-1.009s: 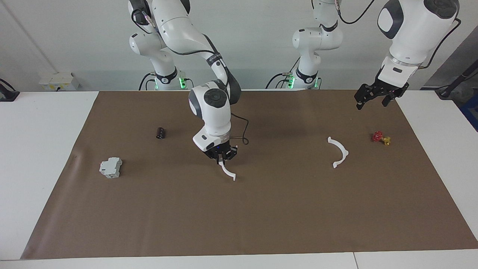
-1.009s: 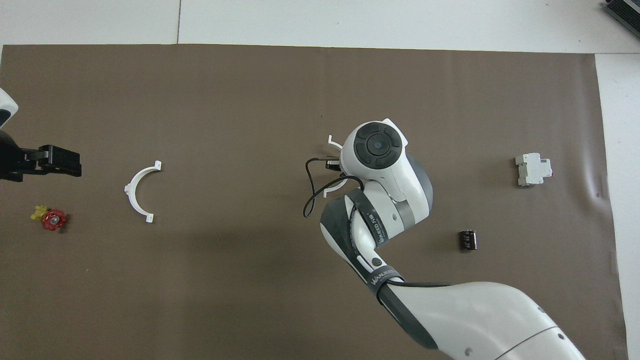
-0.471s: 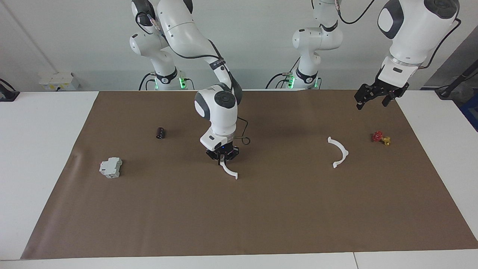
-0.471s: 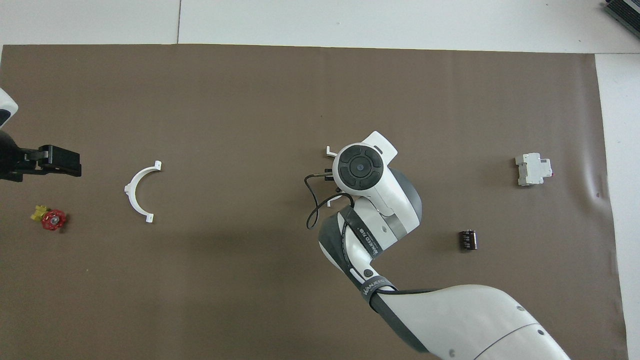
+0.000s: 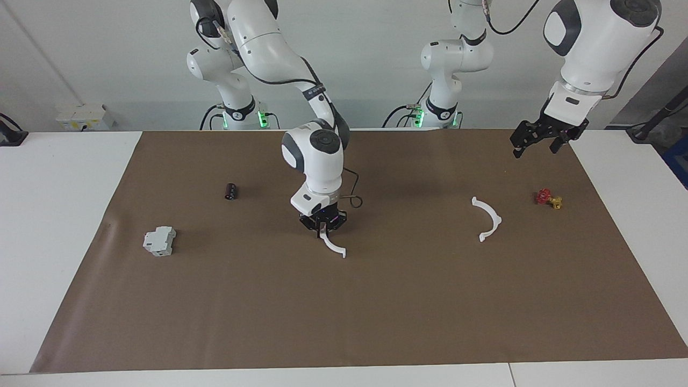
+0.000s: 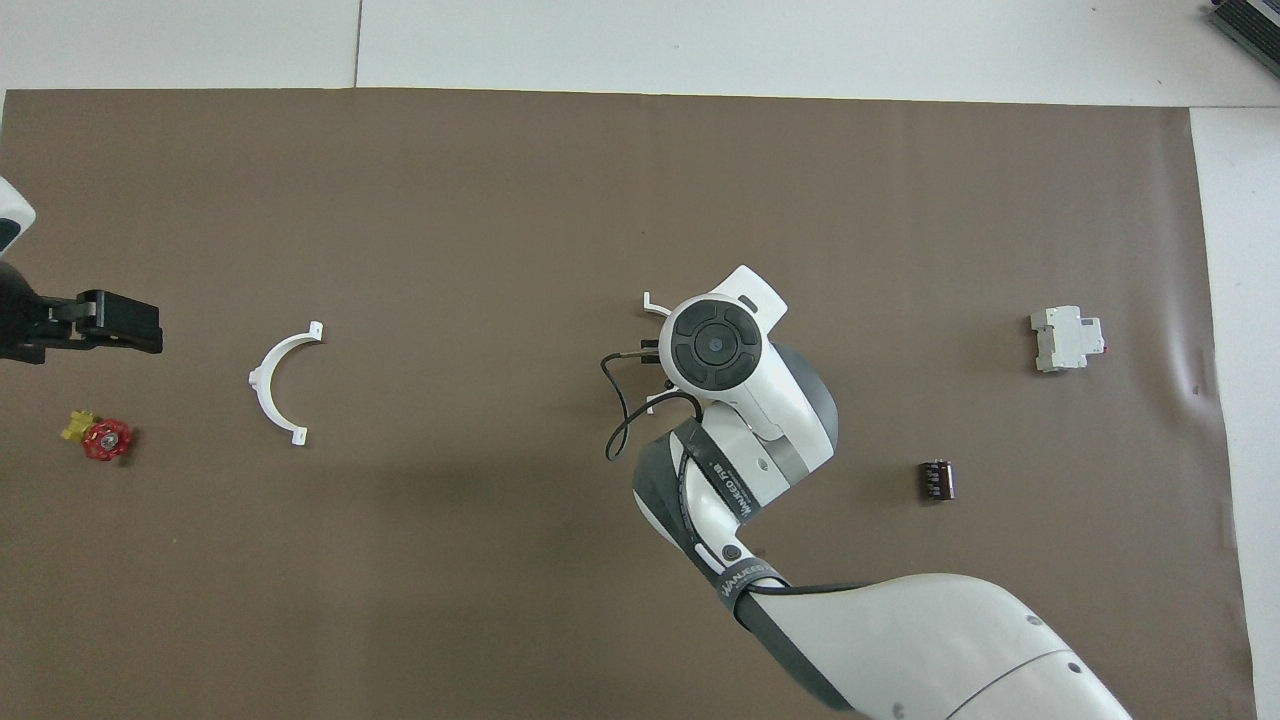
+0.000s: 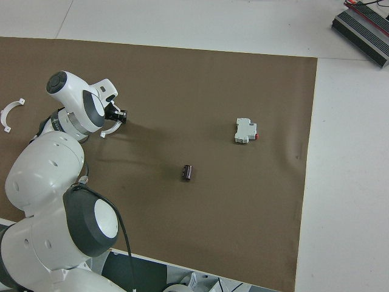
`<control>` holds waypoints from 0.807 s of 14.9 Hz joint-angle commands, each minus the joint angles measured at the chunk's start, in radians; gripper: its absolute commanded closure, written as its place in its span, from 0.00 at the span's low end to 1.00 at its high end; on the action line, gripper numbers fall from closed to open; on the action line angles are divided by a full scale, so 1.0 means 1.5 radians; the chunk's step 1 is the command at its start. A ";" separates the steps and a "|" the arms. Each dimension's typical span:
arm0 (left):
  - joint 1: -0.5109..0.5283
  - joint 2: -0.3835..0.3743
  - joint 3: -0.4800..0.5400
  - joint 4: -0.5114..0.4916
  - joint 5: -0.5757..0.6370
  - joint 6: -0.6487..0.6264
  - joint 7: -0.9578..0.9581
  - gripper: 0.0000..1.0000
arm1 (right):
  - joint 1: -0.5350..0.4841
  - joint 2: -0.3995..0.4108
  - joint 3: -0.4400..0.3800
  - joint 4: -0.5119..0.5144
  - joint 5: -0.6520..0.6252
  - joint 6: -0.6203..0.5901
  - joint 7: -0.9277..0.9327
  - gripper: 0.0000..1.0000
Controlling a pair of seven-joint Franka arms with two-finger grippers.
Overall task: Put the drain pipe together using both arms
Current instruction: 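Carry the clamp half toward the table center and lower it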
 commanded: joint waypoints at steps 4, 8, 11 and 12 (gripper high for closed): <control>-0.001 -0.012 0.003 -0.015 -0.007 0.010 0.010 0.00 | -0.005 -0.008 0.023 -0.026 -0.003 0.025 -0.044 1.00; -0.001 -0.012 0.003 -0.015 -0.007 0.010 0.011 0.00 | -0.008 -0.009 0.026 -0.027 -0.003 0.025 -0.066 1.00; -0.001 -0.012 0.003 -0.015 -0.007 0.011 0.011 0.00 | -0.010 -0.008 0.025 -0.027 0.027 0.024 -0.060 1.00; -0.001 -0.012 0.003 -0.015 -0.007 0.011 0.011 0.00 | -0.010 -0.008 0.025 -0.026 0.049 0.024 -0.058 1.00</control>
